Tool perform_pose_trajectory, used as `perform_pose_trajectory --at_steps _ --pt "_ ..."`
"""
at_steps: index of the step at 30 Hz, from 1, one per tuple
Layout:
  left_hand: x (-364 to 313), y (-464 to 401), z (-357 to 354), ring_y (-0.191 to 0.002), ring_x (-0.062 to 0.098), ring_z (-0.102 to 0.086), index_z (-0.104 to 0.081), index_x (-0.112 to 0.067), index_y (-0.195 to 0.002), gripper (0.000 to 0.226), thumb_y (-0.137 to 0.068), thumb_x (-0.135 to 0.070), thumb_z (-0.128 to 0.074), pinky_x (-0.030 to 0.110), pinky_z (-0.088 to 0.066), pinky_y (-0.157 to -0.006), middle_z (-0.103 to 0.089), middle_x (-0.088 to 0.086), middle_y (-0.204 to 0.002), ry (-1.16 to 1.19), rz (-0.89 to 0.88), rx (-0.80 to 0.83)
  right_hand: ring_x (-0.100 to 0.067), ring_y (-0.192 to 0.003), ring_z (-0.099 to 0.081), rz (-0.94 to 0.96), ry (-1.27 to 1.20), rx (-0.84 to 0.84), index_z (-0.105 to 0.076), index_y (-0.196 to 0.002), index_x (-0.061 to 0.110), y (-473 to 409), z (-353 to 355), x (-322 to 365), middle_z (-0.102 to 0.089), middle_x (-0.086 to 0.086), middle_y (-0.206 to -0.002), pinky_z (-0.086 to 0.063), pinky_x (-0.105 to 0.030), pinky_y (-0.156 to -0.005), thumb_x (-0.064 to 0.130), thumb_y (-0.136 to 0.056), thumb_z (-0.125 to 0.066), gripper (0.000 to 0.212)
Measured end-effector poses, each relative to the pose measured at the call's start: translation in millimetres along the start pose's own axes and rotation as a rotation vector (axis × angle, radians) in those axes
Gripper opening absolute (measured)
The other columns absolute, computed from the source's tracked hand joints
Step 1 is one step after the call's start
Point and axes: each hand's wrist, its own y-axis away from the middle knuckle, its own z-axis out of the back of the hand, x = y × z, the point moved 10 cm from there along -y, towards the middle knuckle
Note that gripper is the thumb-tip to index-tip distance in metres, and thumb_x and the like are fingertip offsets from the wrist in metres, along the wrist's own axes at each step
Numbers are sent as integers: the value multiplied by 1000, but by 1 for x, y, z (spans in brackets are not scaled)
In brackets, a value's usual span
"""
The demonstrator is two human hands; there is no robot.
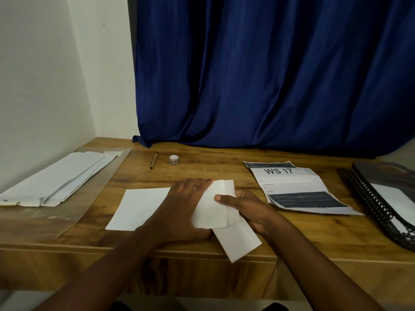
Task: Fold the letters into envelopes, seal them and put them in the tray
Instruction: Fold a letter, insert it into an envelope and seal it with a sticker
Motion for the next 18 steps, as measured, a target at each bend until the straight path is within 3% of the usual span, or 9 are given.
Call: perform_pose_trajectory --at_steps 3,7,11,15,18 --pt "4 -2 -2 -145 16 -28 -12 -32 -159 124 -61 -82 -69 44 -27 -120 -26 -7 -162 -1 25 -2 -21 -86 -75 -14 -6 28 -68 -109 13 -1 2 -4 -79 -5 -94 -60 -34 -74 17 -97 -64 14" --pt "5 0 -2 -145 15 -27 -12 -32 -159 125 -59 -82 -71 42 -27 -120 -26 -8 -162 16 39 -23 -24 -96 -75 -14 -66 101 -68 -114 10 0 1 -6 -78 -9 -105 -60 -36 -81 4 -96 -57 22" --pt "2 1 -1 -146 16 -27 -11 -33 -159 126 -59 -81 -71 43 -29 -120 -25 -6 -162 -6 27 -29 -28 -101 -74 -13 0 28 -69 -117 10 -6 3 -8 -78 -10 -108 -60 -38 -82 12 -95 -66 23" --pt "1 3 1 -145 17 -25 -9 -33 -159 126 -59 -82 -68 40 -27 -120 -23 -5 -162 -43 27 -34 -22 -89 -76 -1 28 8 -72 -111 9 -6 0 -5 -79 -10 -102 -59 -33 -73 17 -94 -70 19" --pt "-3 5 6 -143 19 -27 -11 -31 -160 124 -60 -83 -64 39 -27 -118 -24 -4 -161 -86 17 -46 -25 -91 -75 -4 35 -27 -74 -108 8 -5 3 -5 -79 -11 -100 -60 -40 -82 18 -92 -72 18"
